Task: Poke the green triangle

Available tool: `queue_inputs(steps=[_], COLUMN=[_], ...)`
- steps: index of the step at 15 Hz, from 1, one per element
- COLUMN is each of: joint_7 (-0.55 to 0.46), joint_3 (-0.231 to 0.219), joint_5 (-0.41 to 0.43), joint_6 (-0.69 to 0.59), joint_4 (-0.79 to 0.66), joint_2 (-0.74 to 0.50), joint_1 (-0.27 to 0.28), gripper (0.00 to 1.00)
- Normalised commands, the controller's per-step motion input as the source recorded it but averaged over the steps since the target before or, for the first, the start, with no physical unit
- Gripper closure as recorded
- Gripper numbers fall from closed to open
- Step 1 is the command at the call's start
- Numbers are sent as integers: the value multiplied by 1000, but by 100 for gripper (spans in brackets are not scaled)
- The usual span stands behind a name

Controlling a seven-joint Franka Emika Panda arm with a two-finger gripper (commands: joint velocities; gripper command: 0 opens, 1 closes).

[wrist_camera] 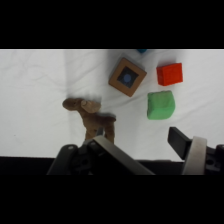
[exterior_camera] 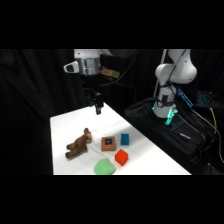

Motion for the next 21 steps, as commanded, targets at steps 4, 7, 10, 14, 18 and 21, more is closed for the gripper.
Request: queue_inputs(steps=[4,7,10,14,18,21], joint_7=[40,165,244,280,162,81], joint_3=[39,96,98,21,-22,-24], joint_5=[4,-72,-133,-223,-122,-75], joint_6=[27,65,110,167,88,106], joint_4=[12,101,247,356,318,218], joint_2=[14,103,246,338,312,293], joint_1=[11,110,156,141,83,68], gripper=[0,0,0,25,73,100])
